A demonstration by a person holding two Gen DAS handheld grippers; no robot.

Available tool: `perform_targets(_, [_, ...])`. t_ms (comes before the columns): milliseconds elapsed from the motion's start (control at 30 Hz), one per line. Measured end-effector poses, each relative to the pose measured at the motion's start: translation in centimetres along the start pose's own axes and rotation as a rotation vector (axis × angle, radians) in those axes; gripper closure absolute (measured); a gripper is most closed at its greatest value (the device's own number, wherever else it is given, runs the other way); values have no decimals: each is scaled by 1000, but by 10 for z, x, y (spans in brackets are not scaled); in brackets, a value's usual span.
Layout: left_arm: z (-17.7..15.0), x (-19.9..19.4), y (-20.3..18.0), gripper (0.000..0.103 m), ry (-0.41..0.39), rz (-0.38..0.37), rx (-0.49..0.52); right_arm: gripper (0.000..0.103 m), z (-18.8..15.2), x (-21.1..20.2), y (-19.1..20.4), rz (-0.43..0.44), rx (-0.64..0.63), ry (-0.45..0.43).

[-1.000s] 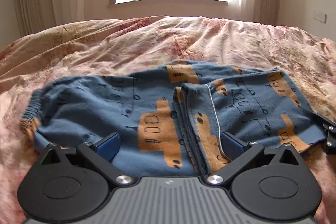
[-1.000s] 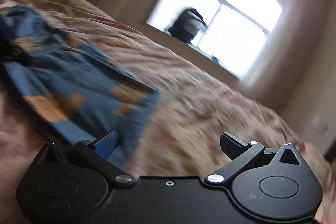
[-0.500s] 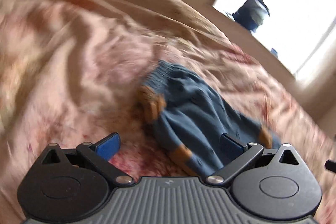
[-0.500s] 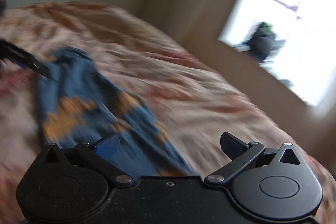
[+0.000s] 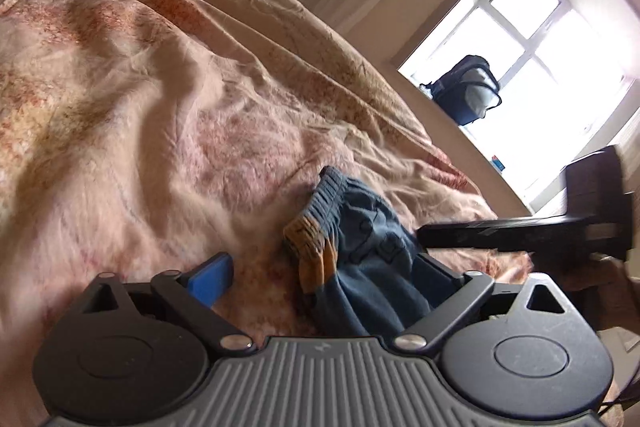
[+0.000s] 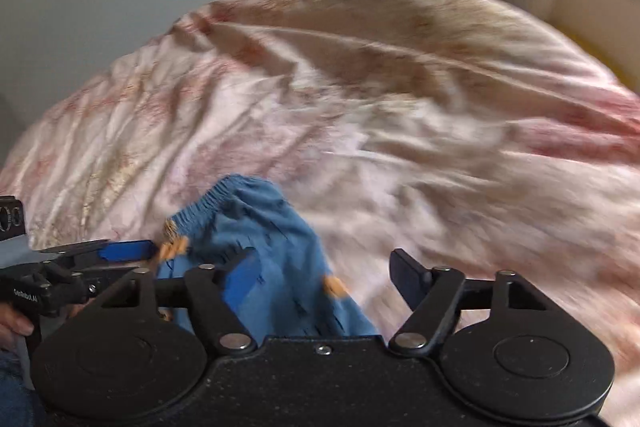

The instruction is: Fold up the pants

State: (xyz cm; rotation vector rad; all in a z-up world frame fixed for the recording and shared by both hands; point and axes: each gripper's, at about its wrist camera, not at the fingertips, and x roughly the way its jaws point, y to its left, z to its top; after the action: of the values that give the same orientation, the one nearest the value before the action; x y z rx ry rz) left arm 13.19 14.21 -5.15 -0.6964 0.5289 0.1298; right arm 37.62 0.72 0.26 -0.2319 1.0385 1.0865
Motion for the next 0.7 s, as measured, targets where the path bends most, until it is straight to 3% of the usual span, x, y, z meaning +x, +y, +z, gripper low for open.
perform_targets(67, [2, 1, 3, 18, -4, -10, 0, 67, -1, 12, -1, 34, -26, 38])
perform_targets(100, [3, 1, 4, 22, -5, -13, -5, 97, -3, 16, 1, 33, -58, 45])
perform_targets(133, [4, 1, 5, 25, -7, -18, -14, 100, -8, 16, 3, 24, -93, 42])
perform_targets(200, [4, 0, 8, 33, -3, -37, -35, 101, -13, 15, -3, 29, -104, 24])
perform_targets(267, [5, 0, 8, 35, 8, -65, -29, 102, -18, 13, -12, 15, -78, 2])
perform_targets(367, [6, 4, 7, 34, 39, -88, -11, 103, -27, 11, -26, -61, -52, -5])
perform_targets(567, [9, 15, 24, 27, 91, -132, -129, 100, -34, 4, -36, -19, 15, -53])
perform_targets(700, [9, 19, 30, 25, 96, -150, -178, 53, -21, 2, -41, 135, 125, -105])
